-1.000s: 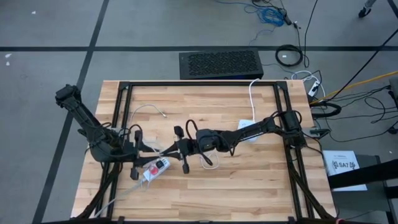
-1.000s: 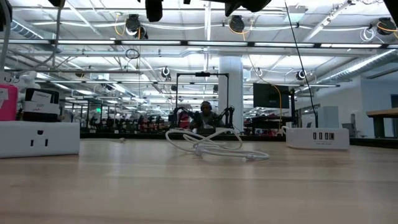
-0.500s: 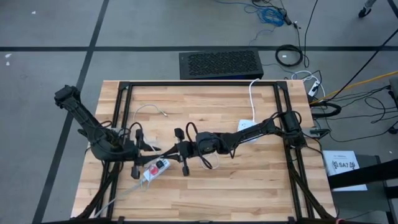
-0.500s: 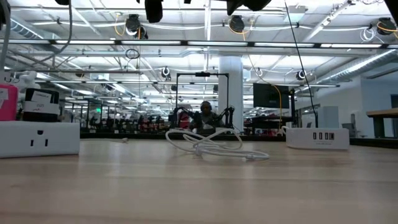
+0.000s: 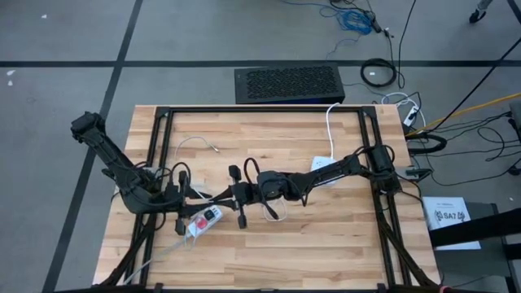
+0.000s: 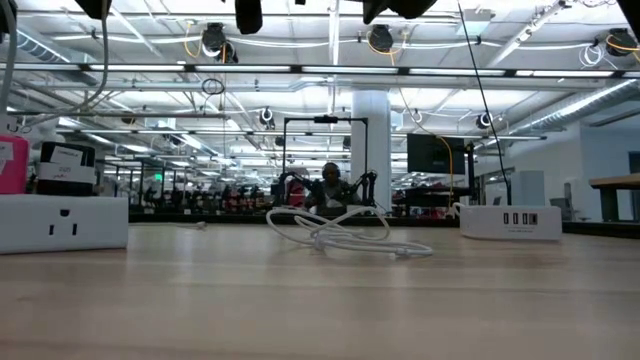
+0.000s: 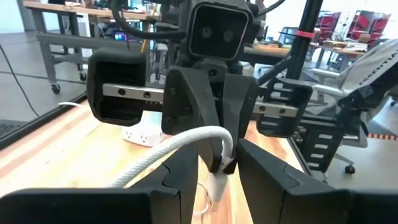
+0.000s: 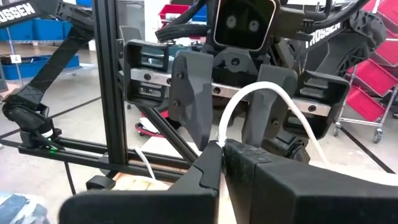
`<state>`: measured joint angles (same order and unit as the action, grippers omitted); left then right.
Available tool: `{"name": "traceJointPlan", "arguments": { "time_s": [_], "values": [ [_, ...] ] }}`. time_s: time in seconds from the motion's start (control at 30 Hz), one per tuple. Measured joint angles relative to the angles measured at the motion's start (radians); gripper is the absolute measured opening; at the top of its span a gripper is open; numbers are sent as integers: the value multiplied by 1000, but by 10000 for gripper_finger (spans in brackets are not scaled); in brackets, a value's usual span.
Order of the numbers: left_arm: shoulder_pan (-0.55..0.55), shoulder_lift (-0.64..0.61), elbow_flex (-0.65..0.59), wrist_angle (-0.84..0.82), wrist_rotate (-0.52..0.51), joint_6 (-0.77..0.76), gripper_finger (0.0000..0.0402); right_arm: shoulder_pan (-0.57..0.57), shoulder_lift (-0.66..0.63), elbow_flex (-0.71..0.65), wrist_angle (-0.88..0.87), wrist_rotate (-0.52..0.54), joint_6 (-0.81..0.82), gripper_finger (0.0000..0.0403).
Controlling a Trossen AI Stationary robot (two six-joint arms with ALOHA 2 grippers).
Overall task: Insert USB
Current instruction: Insert the top right white cable charger into the black adapter charger
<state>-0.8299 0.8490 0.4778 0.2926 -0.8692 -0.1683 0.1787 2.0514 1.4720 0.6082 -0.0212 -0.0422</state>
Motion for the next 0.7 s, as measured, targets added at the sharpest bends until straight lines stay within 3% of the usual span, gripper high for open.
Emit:
{"name": "traceJointPlan", "arguments": {
  "time_s": [0.23,0.47,0.7],
  "values": [
    [-1,0,0,16,-43,-8,104,0,1,0,-24,31,4,0],
    [-1,0,0,14,-90,-9,13,-2,3,0,-29,63,4,0],
    [-2,0,0,4,-97,17,7,-6,-4,0,-74,55,61,9]
  ]
}}
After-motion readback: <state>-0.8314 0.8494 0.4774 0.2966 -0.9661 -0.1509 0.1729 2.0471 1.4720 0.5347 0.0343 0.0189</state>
